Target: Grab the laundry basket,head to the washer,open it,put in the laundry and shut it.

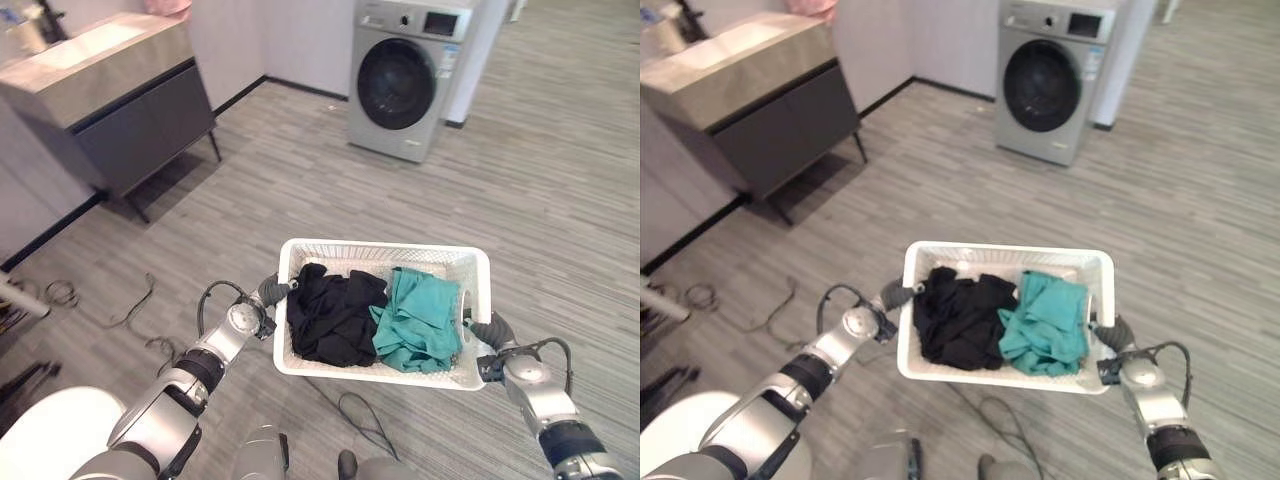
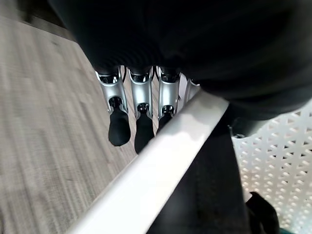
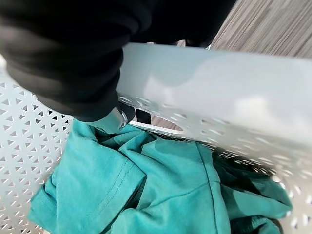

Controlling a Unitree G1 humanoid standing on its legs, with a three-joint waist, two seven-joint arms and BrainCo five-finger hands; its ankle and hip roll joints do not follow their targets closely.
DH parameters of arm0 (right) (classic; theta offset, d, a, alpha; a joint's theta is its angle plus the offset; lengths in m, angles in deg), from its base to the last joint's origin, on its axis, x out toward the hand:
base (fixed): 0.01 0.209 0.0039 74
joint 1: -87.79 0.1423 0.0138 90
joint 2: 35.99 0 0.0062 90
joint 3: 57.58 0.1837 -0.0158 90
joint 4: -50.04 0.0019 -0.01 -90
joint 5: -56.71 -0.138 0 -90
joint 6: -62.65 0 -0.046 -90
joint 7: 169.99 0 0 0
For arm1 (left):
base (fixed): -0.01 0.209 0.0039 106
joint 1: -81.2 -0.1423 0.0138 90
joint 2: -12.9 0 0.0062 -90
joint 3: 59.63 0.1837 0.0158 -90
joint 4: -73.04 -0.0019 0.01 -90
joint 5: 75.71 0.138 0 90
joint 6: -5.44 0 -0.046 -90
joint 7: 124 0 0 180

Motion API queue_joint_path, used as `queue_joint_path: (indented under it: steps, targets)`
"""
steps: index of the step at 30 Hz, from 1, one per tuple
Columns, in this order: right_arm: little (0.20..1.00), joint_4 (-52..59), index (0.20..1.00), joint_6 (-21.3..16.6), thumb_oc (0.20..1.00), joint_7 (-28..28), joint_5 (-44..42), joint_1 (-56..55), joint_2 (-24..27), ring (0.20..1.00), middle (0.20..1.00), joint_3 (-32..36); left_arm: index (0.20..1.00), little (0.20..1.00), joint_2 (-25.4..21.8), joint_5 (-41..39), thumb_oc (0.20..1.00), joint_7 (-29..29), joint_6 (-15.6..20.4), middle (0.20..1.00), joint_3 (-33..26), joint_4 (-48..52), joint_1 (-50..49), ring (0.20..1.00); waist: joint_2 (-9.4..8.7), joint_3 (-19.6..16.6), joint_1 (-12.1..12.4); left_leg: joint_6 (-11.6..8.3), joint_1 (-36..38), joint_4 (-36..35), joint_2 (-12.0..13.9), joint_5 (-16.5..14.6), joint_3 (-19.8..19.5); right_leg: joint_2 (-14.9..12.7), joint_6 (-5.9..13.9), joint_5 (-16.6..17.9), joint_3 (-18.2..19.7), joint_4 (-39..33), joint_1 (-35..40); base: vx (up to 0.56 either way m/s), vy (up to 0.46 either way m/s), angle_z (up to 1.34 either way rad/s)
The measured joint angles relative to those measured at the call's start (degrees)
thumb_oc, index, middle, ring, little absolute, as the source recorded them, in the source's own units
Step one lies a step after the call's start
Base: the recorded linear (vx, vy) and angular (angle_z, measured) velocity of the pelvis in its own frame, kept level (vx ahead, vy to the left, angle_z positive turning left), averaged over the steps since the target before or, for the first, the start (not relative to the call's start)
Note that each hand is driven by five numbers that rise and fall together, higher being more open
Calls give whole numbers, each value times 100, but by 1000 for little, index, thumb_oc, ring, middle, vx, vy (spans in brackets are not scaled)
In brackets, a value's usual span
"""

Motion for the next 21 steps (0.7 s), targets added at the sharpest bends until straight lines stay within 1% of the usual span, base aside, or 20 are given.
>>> queue_joint_path:
  steps: [2, 3, 4, 5, 6, 7, 8, 9, 10, 11, 12, 13, 14, 15, 16, 17, 18, 19, 20, 21]
  targets:
    - [200, -9, 200, -2, 200, 2, 0, 39, 20, 200, 200, 17, 200, 200, 4, -46, 200, 2, 2, 200, 113, -100, 173, 200, -13, -9, 28, -52, 15, -1075, 69, 56, -259, -20, 64, -128, 132, -144, 99, 331, 109, -46]
    - [200, -72, 200, -3, 200, 2, 0, 76, 21, 200, 200, 39, 200, 200, 9, -50, 200, 3, 5, 200, 186, -153, 242, 200, 2, 5, 42, -123, -7, -1567, 200, 172, -448, -50, 188, -179, 287, -158, 194, 318, 122, -46]
    - [200, -118, 200, -3, 200, 18, 1, 109, 19, 200, 200, 32, 200, 200, 9, -50, 200, 8, 3, 200, 223, -195, 246, 200, 7, 1, 72, -157, 78, -1859, 283, 211, -487, -103, 254, -220, 368, -179, 276, 409, 187, -60]
    - [200, -146, 200, -3, 200, 9, 1, 135, 39, 200, 200, 39, 200, 200, 15, -73, 200, 4, 2, 200, 299, -201, 251, 200, 36, -8, 74, -114, 183, -2071, 326, 188, -454, -183, 422, -330, 473, -214, 408, 224, 108, -51]
    - [200, -171, 200, -5, 200, 14, 0, 129, 83, 200, 200, 39, 200, 200, 47, -119, 200, 1, 2, 200, 342, -205, 239, 200, 100, -19, 71, 38, 276, -2015, 354, 81, -410, -248, 560, -424, 497, -221, 548, 357, 197, -41]
    - [200, -225, 200, -6, 200, 21, -2, 131, 145, 200, 200, 35, 200, 200, 98, -187, 200, 7, -2, 200, 395, -230, 234, 200, 206, -75, 38, 252, 456, -2041, 355, -137, -243, -284, 729, -597, 531, -252, 701, 138, 91, -24]
    - [200, -263, 200, -14, 200, 19, -5, 123, 144, 200, 200, 33, 200, 200, 118, -215, 200, 1, 6, 200, 393, -217, 238, 200, 195, -80, 14, 161, 542, -2057, 301, 313, -140, -408, 885, -768, 567, -154, 779, 344, 260, -37]
    - [200, -253, 200, -20, 200, 30, -6, 116, 133, 200, 200, 28, 200, 200, 81, -218, 200, -10, 5, 200, 401, -168, 237, 200, 149, -88, 60, 133, 665, -2021, 149, 504, 114, -680, 1050, -897, 624, 34, 736, 337, 246, -64]
    - [200, -227, 200, -28, 200, 69, -1, 184, 114, 200, 200, 40, 200, 200, -9, -222, 200, -1, -3, 200, 406, -142, 254, 200, 180, -110, 148, 177, 732, -1971, -25, 553, 232, -881, 1038, -845, 605, 339, 603, 441, 317, -80]
    - [200, -232, 200, -65, 200, 100, -2, 191, 70, 200, 200, 36, 200, 200, -14, -223, 200, -6, 2, 200, 332, -142, 258, 200, 218, -124, 210, 281, 816, -1993, -165, 693, 234, -973, 1084, -856, 602, 635, 481, 317, 213, -40]
    - [200, -239, 200, -49, 200, 101, -2, 165, 12, 200, 200, 30, 200, 200, -16, -222, 200, -10, -3, 200, 358, -171, 322, 200, 199, -135, 151, 392, 869, -1933, -339, 605, 248, -1084, 1157, -759, 594, 749, 565, 270, 201, 6]
    - [200, -290, 200, -46, 200, 100, -3, 180, 9, 200, 200, 26, 200, 200, 9, -222, 200, -12, -3, 200, 368, -206, 387, 200, 196, -134, 128, 469, 943, -1950, -425, 544, 234, -1127, 1227, -727, 694, 1142, 454, 166, 129, 31]
    - [200, -366, 200, -46, 200, 102, -2, 222, -21, 200, 200, 22, 200, 200, 4, -222, 200, -19, -3, 200, 384, -209, 399, 200, 200, -135, 132, 534, 1106, -2064, -455, 523, 268, -1120, 1333, -667, 852, 1929, 119, 241, 178, 13]
    - [200, -413, 200, -46, 200, 107, -2, 258, -29, 200, 200, 11, 200, 200, -9, -221, 200, -28, -4, 200, 407, -214, 399, 200, 204, -138, 150, 563, 1197, -2130, -439, 528, 270, -1099, 1470, -681, 928, 2443, -127, 154, 115, -5]
    - [200, -498, 200, -50, 200, 119, 0, 331, -62, 200, 200, -67, 200, 200, 0, -222, 200, -42, -1, 200, 430, -215, 385, 200, 152, -136, 172, 704, 1358, -2199, -524, 434, 295, -1061, 1674, -391, 974, 3263, -556, 405, 294, -11]
    - [200, -727, 200, -50, 200, 120, 1, 527, -113, 200, 200, -201, 200, 200, -76, -221, 200, -90, -11, 200, 485, -355, 346, 200, 177, -151, 134, 757, 1630, -2259, -539, 366, 327, -1040, 1851, 37, 887, 4898, -1323, 244, 176, -7]
    - [200, -749, 200, -50, 200, 122, 2, 524, -130, 200, 200, -202, 200, 200, -53, -220, 200, -90, -10, 200, 501, -358, 349, 200, 184, -146, 122, 876, 1693, -2233, -549, 275, 316, -1027, 1806, 19, 794, 5030, -1493, 340, 206, -9]
    - [200, -862, 200, -46, 200, 124, 2, 611, -165, 200, 200, -211, 200, 200, -90, -218, 200, -129, -13, 200, 618, -404, 378, 200, 176, -138, 154, 989, 1780, -2237, -554, 194, 358, -1056, 1719, 40, 550, 5191, -1680, 300, 50, -9]
    - [200, -930, 200, -46, 200, 142, 2, 661, -189, 200, 200, -257, 200, 200, -136, -217, 200, -99, -13, 200, 649, -431, 376, 200, 210, -119, 113, 1039, 1986, -2264, -546, 90, 348, -1025, 1394, -278, 93, 5237, -1998, 307, 51, -8]
    - [200, -932, 200, -46, 200, 152, 2, 661, -188, 200, 200, -265, 200, 200, -140, -217, 200, -96, -11, 200, 637, -429, 382, 200, 222, -119, 95, 1012, 2061, -2261, -528, 82, 362, -905, 1253, -364, 48, 5066, -2052, 333, 5, 2]
